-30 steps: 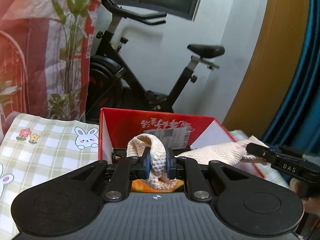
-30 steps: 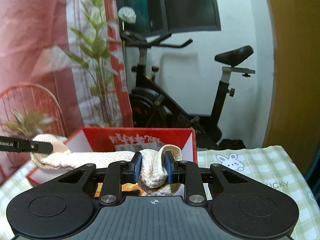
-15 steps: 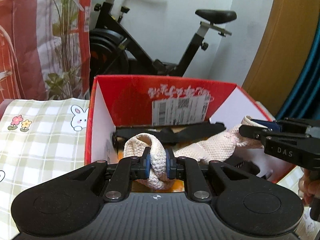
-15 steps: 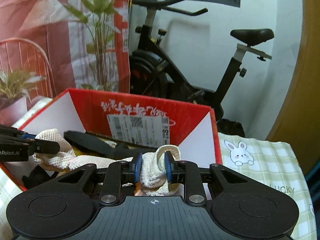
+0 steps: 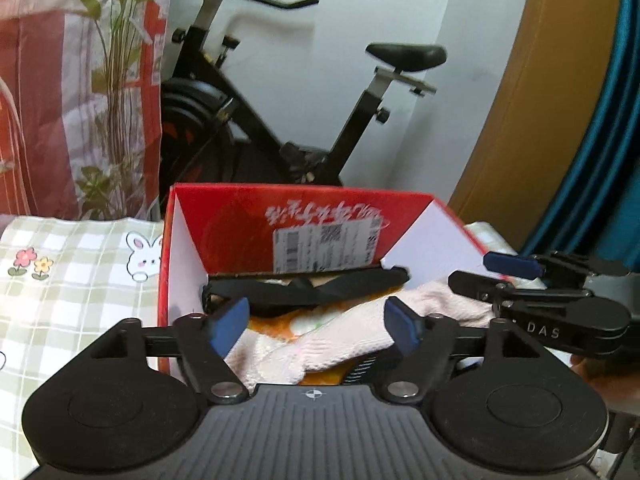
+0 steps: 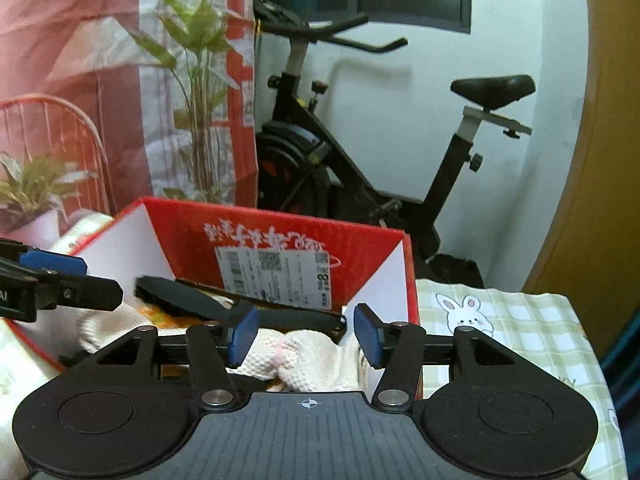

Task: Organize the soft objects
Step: 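Move both tools down to the green tasseled ornament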

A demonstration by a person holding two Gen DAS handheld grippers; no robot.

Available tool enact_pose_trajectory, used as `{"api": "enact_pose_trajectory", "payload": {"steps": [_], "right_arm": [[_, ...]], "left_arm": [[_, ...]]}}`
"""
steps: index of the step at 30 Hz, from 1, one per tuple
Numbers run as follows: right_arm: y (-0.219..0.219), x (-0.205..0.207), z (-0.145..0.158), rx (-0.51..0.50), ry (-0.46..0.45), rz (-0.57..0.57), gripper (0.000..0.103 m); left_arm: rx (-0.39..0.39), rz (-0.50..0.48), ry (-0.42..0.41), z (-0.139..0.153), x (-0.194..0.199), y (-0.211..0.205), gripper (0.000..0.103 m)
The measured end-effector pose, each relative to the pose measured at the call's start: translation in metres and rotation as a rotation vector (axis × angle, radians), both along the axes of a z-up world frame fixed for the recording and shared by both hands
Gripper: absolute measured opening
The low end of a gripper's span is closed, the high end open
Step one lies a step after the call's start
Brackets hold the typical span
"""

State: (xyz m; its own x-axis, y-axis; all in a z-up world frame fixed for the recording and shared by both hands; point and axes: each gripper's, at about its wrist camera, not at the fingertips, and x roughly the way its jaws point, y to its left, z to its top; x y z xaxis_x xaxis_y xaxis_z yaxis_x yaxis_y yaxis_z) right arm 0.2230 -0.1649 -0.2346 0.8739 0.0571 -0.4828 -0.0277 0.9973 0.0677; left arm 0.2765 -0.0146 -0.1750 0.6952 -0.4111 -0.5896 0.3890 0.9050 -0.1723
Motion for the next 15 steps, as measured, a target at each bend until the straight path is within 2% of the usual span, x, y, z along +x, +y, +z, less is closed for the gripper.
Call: {"api": "enact_pose_trajectory", "payload": {"steps": [8, 15], "right_arm": [[0.001, -0.055, 0.016, 0.077, -0.077, 0.026, 0.053], [0.009, -0.101, 0.007, 0.157, -0.097, 0.039, 0.053]], "left_arm": [[-0.001, -0.005, -0.057, 0.019, -0.054, 0.017, 0.083], [-0.019, -0.004, -0.014, 0.000, -0.101, 0.040, 0.081]]}}
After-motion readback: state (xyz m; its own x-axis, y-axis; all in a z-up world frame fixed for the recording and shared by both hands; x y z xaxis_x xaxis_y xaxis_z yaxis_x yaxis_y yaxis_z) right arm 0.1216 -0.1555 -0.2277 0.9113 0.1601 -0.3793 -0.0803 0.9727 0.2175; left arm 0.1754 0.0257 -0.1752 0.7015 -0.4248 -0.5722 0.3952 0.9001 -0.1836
